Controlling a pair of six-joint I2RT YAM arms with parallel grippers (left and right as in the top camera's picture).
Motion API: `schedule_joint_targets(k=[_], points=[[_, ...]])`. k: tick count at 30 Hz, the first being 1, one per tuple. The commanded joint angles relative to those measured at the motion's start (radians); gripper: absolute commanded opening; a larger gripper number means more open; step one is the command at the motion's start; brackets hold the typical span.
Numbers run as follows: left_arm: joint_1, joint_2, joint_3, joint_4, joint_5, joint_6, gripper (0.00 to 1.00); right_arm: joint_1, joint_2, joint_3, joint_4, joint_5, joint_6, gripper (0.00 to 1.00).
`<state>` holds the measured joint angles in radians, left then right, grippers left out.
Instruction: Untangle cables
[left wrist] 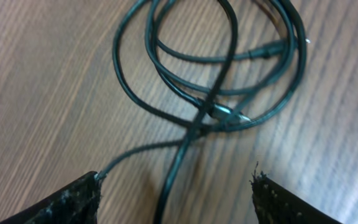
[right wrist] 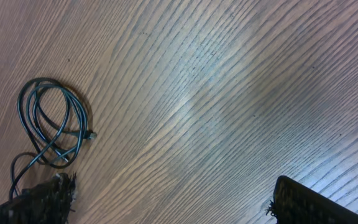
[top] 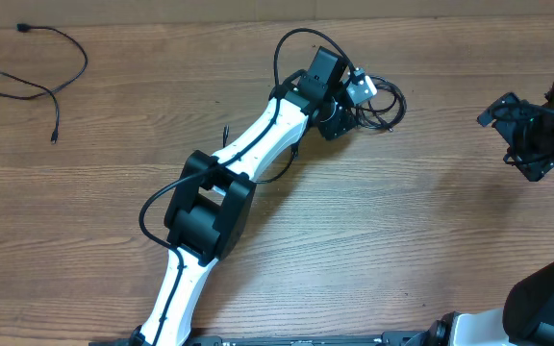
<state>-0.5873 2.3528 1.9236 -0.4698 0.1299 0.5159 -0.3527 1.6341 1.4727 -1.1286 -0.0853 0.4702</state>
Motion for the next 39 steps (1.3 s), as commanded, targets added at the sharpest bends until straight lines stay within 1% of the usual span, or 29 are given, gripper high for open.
schedule_joint_targets(k=[1, 3, 5, 6, 7, 8, 9, 10, 12, 14, 17, 18, 19, 21, 23, 26, 27, 30, 31, 32, 34, 36, 39], points=[[0.004, 0.031, -0.006, 0.032, 0.001, -0.041, 0.74, 0.0, -0.003, 0.013, 0.004, 0.01, -0.007, 1.0], [0.004, 0.05, -0.006, 0.038, 0.001, -0.042, 0.73, 0.0, -0.003, 0.013, 0.004, 0.01, -0.007, 1.0], [0.004, 0.081, -0.006, 0.037, 0.0, -0.042, 0.6, 0.0, -0.003, 0.013, 0.004, 0.01, -0.007, 1.0], [0.004, 0.085, -0.006, 0.041, -0.005, -0.042, 0.51, 0.0, -0.003, 0.013, 0.004, 0.01, -0.007, 1.0], [0.004, 0.085, -0.006, 0.049, -0.012, -0.045, 0.32, 0.0, -0.003, 0.013, 0.005, 0.01, -0.007, 1.0], [0.004, 0.084, -0.005, 0.063, -0.021, -0.059, 0.17, 0.0, -0.003, 0.013, 0.005, 0.01, -0.007, 1.0], [0.004, 0.082, 0.0, 0.075, -0.035, -0.085, 0.06, 0.0, -0.003, 0.013, 0.005, 0.01, -0.007, 1.0], [0.005, 0.077, 0.013, 0.086, -0.061, -0.135, 0.04, 0.0, -0.003, 0.013, 0.004, 0.009, -0.006, 1.0], [0.006, 0.064, 0.042, 0.083, -0.092, -0.188, 0.04, 0.0, -0.003, 0.013, 0.0, 0.002, -0.006, 1.0], [0.006, 0.045, 0.091, 0.051, -0.113, -0.21, 0.04, 0.0, -0.003, 0.013, -0.012, -0.023, -0.007, 1.0], [0.006, -0.03, 0.214, -0.074, -0.111, -0.211, 0.04, 0.004, -0.003, 0.013, -0.038, -0.084, -0.007, 1.0], [0.004, -0.086, 0.285, -0.166, -0.09, -0.217, 0.04, 0.012, -0.003, 0.013, -0.047, -0.11, -0.008, 1.0], [0.004, -0.119, 0.319, -0.22, -0.056, -0.217, 0.04, 0.019, -0.003, 0.012, -0.049, -0.127, -0.008, 1.0], [0.004, -0.175, 0.365, -0.303, 0.011, -0.217, 0.04, 0.035, -0.003, 0.012, -0.047, -0.18, -0.037, 1.0], [0.013, -0.248, 0.405, -0.395, 0.125, -0.217, 0.04, 0.055, -0.003, 0.012, -0.037, -0.238, -0.071, 1.0], [0.034, -0.356, 0.422, -0.462, 0.248, -0.218, 0.04, 0.1, -0.003, 0.012, -0.001, -0.28, -0.082, 1.0], [0.04, -0.388, 0.422, -0.468, 0.267, -0.222, 0.04, 0.113, -0.003, 0.012, 0.009, -0.28, -0.082, 1.0], [0.066, -0.492, 0.422, -0.44, 0.271, -0.287, 0.04, 0.168, -0.003, 0.012, 0.043, -0.283, -0.096, 1.0], [0.072, -0.514, 0.422, -0.422, 0.271, -0.308, 0.04, 0.179, -0.003, 0.01, 0.049, -0.284, -0.113, 1.0], [0.091, -0.568, 0.422, -0.374, 0.271, -0.365, 0.04, 0.215, -0.003, -0.003, 0.077, -0.285, -0.17, 1.0], [0.107, -0.607, 0.422, -0.341, 0.271, -0.391, 0.04, 0.249, -0.003, -0.027, 0.117, -0.298, -0.222, 1.0], [0.117, -0.634, 0.422, -0.327, 0.271, -0.391, 0.04, 0.277, -0.003, -0.057, 0.167, -0.377, -0.305, 1.0], [0.121, -0.653, 0.422, -0.322, 0.259, -0.389, 0.04, 0.299, -0.003, -0.078, 0.199, -0.563, -0.455, 1.0]])
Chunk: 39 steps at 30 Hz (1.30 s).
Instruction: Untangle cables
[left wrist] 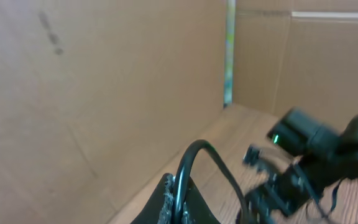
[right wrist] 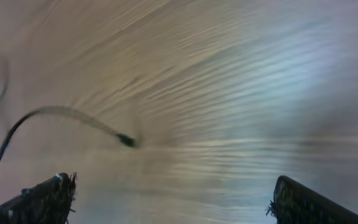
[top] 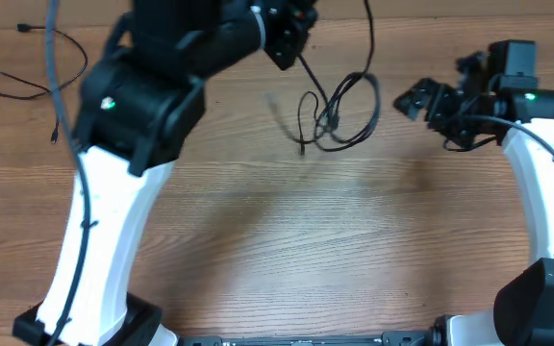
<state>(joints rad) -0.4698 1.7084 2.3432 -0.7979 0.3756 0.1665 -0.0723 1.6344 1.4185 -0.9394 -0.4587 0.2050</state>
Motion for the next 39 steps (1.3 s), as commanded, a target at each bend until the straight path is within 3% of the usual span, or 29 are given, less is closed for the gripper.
schedule_joint_targets(k=[1, 9, 15, 22, 28, 31, 32, 35, 37, 39], points=[[0.005, -0.009, 0.002, 0.005, 0.002, -0.04, 0.04, 0.018, -0.004, -0.024, 0.008, -0.242, -0.229, 1.0], [0.006, 0.005, 0.002, -0.003, -0.095, -0.04, 0.04, 0.014, -0.036, -0.023, -0.126, -0.573, -0.493, 1.0], [0.006, 0.016, 0.002, -0.015, -0.095, -0.039, 0.04, 0.014, -0.041, -0.022, -0.192, -0.703, -0.436, 0.96], [0.006, 0.02, 0.002, -0.018, -0.094, -0.039, 0.04, 0.027, -0.045, 0.051, -0.172, -0.487, -0.354, 1.0], [0.006, 0.02, 0.002, -0.013, -0.094, -0.04, 0.04, 0.105, -0.044, 0.071, -0.002, -0.248, -0.306, 0.99], [0.006, 0.02, 0.002, -0.008, -0.094, -0.039, 0.04, 0.175, -0.044, 0.071, 0.02, -0.23, -0.306, 0.97], [0.006, 0.02, 0.002, -0.008, -0.094, -0.039, 0.04, 0.197, -0.043, 0.071, 0.024, -0.204, -0.305, 0.95], [0.006, 0.019, 0.002, -0.005, -0.094, -0.039, 0.04, 0.257, -0.038, 0.069, 0.045, -0.023, -0.235, 0.72], [0.007, 0.014, 0.003, -0.002, -0.095, -0.035, 0.04, 0.28, -0.033, 0.068, 0.052, 0.113, -0.168, 0.49], [0.013, 0.005, 0.004, -0.002, -0.1, -0.027, 0.04, 0.286, -0.026, 0.068, 0.051, 0.253, -0.082, 0.17]])
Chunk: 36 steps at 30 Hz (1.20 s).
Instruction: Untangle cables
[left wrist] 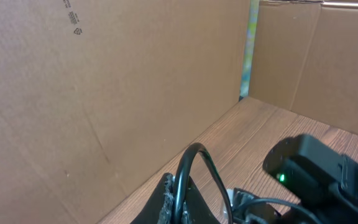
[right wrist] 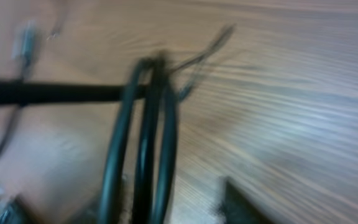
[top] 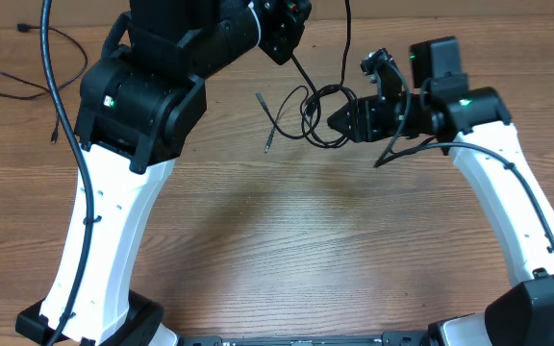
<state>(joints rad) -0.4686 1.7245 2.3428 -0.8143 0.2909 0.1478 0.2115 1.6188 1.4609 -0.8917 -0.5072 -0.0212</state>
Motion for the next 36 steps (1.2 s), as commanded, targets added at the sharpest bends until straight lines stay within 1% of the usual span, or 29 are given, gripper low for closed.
schedule_joint_targets(k=[1, 4, 7, 11, 17, 23, 25, 27, 29, 32, 35, 36], points=[[0.018, -0.02, 0.004, 0.014, -0.029, -0.006, 0.04, 0.001, -0.006, 0.025, 0.003, 0.382, 0.206, 0.04], [0.05, -0.059, 0.004, 0.014, -0.102, -0.007, 0.04, -0.026, 0.001, 0.025, 0.0, 0.515, 0.292, 0.04], [0.104, -0.11, 0.004, 0.013, -0.165, -0.024, 0.04, -0.068, 0.008, 0.025, -0.003, 0.592, 0.31, 0.04], [0.209, -0.177, 0.004, 0.009, -0.245, -0.091, 0.04, -0.132, 0.018, 0.024, -0.014, 0.638, 0.309, 0.04], [0.417, -0.235, 0.004, -0.013, -0.25, -0.239, 0.04, -0.213, 0.026, 0.024, -0.037, 0.637, 0.326, 0.04], [0.479, -0.233, 0.004, -0.021, -0.259, -0.25, 0.04, -0.232, 0.027, 0.024, -0.04, 0.665, 0.328, 0.05], [0.51, -0.233, 0.004, -0.013, -0.32, -0.254, 0.04, -0.245, 0.029, 0.022, -0.041, 0.725, 0.328, 0.2], [0.545, -0.235, 0.004, -0.011, -0.336, -0.261, 0.04, -0.261, 0.029, 0.016, -0.04, 0.759, 0.328, 0.27], [0.578, -0.234, 0.004, -0.016, -0.335, -0.264, 0.04, -0.279, 0.029, 0.015, -0.041, 0.761, 0.328, 0.36], [0.612, -0.234, 0.004, -0.025, -0.333, -0.292, 0.04, -0.306, 0.029, 0.014, -0.041, 0.761, 0.329, 0.38], [0.634, -0.234, 0.004, -0.019, -0.327, -0.294, 0.04, -0.335, 0.029, 0.013, -0.042, 0.761, 0.329, 0.47], [0.634, -0.234, 0.004, -0.018, -0.331, -0.294, 0.04, -0.342, 0.029, 0.012, -0.042, 0.761, 0.328, 0.48]])
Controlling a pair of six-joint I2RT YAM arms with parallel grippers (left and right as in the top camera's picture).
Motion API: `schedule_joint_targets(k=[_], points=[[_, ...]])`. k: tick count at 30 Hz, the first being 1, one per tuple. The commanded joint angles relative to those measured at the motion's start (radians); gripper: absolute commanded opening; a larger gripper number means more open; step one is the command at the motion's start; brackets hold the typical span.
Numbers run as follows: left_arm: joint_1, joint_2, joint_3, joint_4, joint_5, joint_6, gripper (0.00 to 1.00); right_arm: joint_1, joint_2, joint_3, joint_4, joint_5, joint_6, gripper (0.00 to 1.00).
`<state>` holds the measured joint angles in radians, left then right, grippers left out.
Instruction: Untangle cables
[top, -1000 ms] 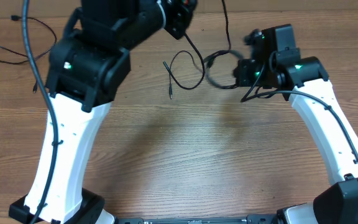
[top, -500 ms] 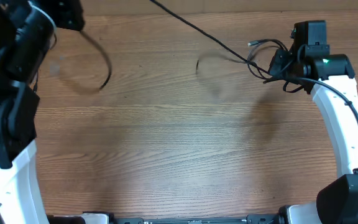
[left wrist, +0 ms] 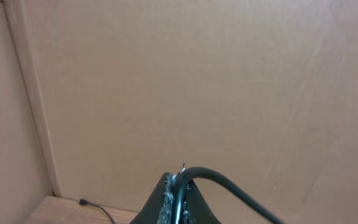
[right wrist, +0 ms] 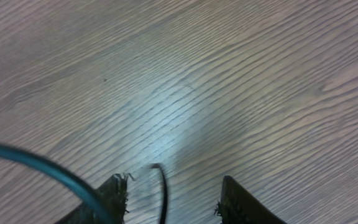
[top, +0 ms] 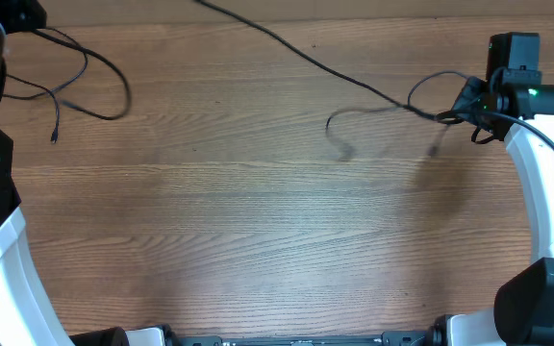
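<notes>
A black cable runs in a long line from the top left of the overhead view down to my right gripper, with a small loose loop hanging off it. My left gripper is raised toward a cardboard wall and is shut on this cable. It is out of the overhead view. In the right wrist view my right gripper has its fingers apart. A thin cable end lies in the gap, and the cable crosses the left finger.
A second thin black cable lies loose at the table's back left, and its plug shows in the left wrist view. My left arm stands along the left edge. Cardboard walls close off the back.
My left arm has moved from over the table's middle to the far left, still gripping the cable. My right gripper has moved back to the right. The hanging bundle is now drawn into a long line.
My left gripper was open over the coiled cable on the table, with the right arm far off. Then it held the cable up with the coil dangling. Then my right gripper's fingers were around the loops. Now the cable is stretched between both grippers.
</notes>
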<state>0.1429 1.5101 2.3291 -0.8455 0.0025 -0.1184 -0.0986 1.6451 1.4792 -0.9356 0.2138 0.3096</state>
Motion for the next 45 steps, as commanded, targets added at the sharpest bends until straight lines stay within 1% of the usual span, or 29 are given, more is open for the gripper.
schedule_joint_targets(k=[1, 4, 5, 10, 14, 17, 19, 20, 22, 25, 26, 28, 29, 30, 31, 32, 33, 34, 37, 39, 40, 41, 42, 44, 45], points=[[0.023, -0.02, 0.018, 0.013, -0.054, -0.028, 0.04, -0.04, 0.003, -0.007, 0.002, 0.041, -0.003, 0.52], [0.024, -0.02, 0.018, 0.019, -0.109, -0.028, 0.04, -0.074, 0.006, -0.008, -0.001, 0.078, -0.003, 0.6], [0.031, -0.02, 0.018, 0.022, -0.117, -0.028, 0.04, -0.091, 0.01, -0.008, -0.002, 0.094, -0.002, 0.66], [0.08, -0.02, 0.018, 0.025, -0.114, -0.057, 0.04, -0.17, 0.046, -0.01, -0.022, 0.099, 0.006, 0.74], [0.114, -0.02, 0.018, 0.024, -0.111, -0.085, 0.04, -0.213, 0.086, -0.015, -0.031, 0.092, 0.011, 0.88], [0.115, -0.02, 0.018, 0.021, -0.11, -0.084, 0.04, -0.221, 0.101, -0.016, -0.031, 0.084, 0.028, 0.9], [0.12, -0.02, 0.018, 0.025, -0.118, -0.084, 0.04, -0.234, 0.114, -0.016, -0.023, 0.152, 0.06, 0.91], [0.129, -0.021, 0.018, 0.03, -0.118, -0.084, 0.04, -0.248, 0.12, -0.016, -0.025, 0.2, 0.086, 0.95], [0.156, -0.021, 0.018, 0.037, -0.117, -0.084, 0.04, -0.279, 0.131, -0.016, -0.035, 0.235, 0.12, 0.99], [0.201, -0.023, 0.018, 0.036, -0.116, -0.085, 0.04, -0.343, 0.146, -0.016, -0.056, 0.234, 0.171, 1.0], [0.216, -0.024, 0.018, 0.035, -0.113, -0.085, 0.04, -0.362, 0.148, -0.016, -0.063, 0.226, 0.187, 1.0], [0.232, -0.025, 0.018, 0.031, -0.09, -0.088, 0.04, -0.401, 0.149, -0.016, -0.065, 0.125, 0.195, 1.0], [0.234, -0.026, 0.018, 0.028, -0.063, -0.088, 0.04, -0.412, 0.149, -0.016, -0.065, 0.042, 0.188, 1.0], [0.234, -0.026, 0.018, 0.025, -0.009, -0.089, 0.04, -0.423, 0.149, -0.016, -0.061, -0.143, 0.141, 1.0], [0.233, -0.026, 0.018, 0.022, 0.056, -0.095, 0.04, -0.407, 0.149, -0.016, -0.054, -0.455, -0.004, 1.0], [0.228, -0.023, 0.018, 0.018, 0.111, -0.114, 0.04, -0.364, 0.149, -0.016, -0.067, -0.675, -0.096, 1.0], [0.223, -0.019, 0.018, 0.011, 0.119, -0.114, 0.04, -0.311, 0.149, -0.02, -0.079, -0.768, -0.106, 1.0], [0.223, -0.014, 0.018, 0.005, 0.121, -0.114, 0.04, -0.277, 0.149, -0.02, -0.084, -0.783, -0.105, 1.0], [0.223, -0.006, 0.018, -0.016, 0.122, -0.114, 0.04, -0.138, 0.149, -0.021, -0.079, -0.784, -0.096, 1.0], [0.223, -0.005, 0.018, -0.027, 0.121, -0.114, 0.04, -0.04, 0.149, -0.021, -0.057, -0.758, -0.03, 1.0], [0.223, -0.005, 0.018, -0.031, 0.121, -0.114, 0.04, 0.024, 0.149, -0.026, -0.027, -0.71, 0.059, 1.0], [0.223, -0.005, 0.018, -0.031, 0.121, -0.114, 0.04, 0.135, 0.152, -0.062, 0.059, -0.625, 0.246, 1.0], [0.223, -0.005, 0.018, -0.034, 0.121, -0.114, 0.04, 0.176, 0.155, -0.079, 0.095, -0.596, 0.283, 1.0], [0.223, -0.005, 0.018, -0.044, 0.121, -0.114, 0.04, 0.256, 0.16, -0.105, 0.151, -0.447, 0.289, 1.0], [0.223, -0.005, 0.018, -0.059, 0.121, -0.114, 0.04, 0.317, 0.164, -0.114, 0.171, -0.256, 0.288, 1.0]])
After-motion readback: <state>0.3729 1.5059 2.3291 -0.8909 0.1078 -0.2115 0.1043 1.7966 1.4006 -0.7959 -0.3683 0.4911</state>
